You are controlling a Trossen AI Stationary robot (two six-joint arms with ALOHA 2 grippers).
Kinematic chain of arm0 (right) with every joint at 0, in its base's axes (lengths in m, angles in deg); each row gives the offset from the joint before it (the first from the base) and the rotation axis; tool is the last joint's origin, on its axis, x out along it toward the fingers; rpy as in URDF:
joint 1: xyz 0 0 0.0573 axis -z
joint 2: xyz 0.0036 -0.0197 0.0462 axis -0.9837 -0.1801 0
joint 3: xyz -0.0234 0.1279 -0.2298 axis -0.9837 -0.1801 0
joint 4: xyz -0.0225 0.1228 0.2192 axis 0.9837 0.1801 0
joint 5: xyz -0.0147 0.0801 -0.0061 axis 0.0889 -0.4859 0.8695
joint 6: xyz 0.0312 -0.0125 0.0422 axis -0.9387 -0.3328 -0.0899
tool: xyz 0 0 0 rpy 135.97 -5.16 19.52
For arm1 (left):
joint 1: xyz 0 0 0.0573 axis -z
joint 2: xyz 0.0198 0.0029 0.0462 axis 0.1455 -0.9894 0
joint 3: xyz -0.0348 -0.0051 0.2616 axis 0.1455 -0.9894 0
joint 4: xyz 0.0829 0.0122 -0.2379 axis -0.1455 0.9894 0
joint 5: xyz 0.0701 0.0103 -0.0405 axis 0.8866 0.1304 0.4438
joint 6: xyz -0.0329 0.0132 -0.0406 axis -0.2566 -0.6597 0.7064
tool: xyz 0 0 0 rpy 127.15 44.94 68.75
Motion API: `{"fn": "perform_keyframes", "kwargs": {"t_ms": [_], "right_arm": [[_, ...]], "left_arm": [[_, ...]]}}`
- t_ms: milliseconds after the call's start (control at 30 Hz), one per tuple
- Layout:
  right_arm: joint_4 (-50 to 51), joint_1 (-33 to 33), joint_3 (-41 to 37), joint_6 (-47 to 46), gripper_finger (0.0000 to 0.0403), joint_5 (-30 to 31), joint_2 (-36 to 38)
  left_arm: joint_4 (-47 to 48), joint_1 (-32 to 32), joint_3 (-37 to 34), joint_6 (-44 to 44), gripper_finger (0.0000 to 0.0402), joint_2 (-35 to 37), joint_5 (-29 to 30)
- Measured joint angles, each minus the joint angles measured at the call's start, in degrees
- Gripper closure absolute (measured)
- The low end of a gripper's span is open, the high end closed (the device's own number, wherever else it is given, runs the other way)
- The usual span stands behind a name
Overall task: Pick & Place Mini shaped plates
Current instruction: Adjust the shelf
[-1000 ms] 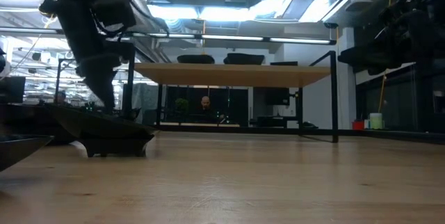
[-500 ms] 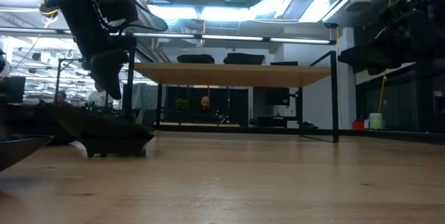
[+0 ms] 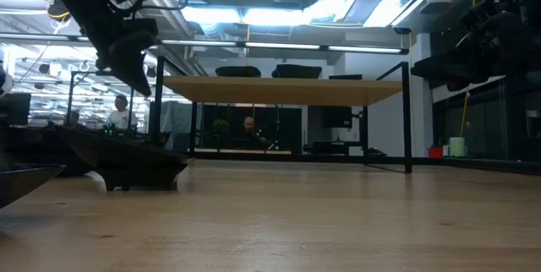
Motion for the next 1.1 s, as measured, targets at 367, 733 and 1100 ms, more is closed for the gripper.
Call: {"fn": "perform_keyframes", "kwargs": {"t_ms": [367,733,1100], "right_arm": [[0.0,0.0,0.0,0.0,0.0271,0.0,0.0],[0.0,0.0,0.0,0.0,0.0271,0.0,0.0],[0.0,0.0,0.0,0.0,0.0271,0.1,0.0]], "left_arm": [[-6.3,0.0,0.0,-2.9,0.04,-5.0,-4.1],[-13.4,0.0,0.0,-3.1,0.04,-7.9,-7.8],[-18.7,0.0,0.0,-4.2,0.0399,-11.1,-8.8]]}}
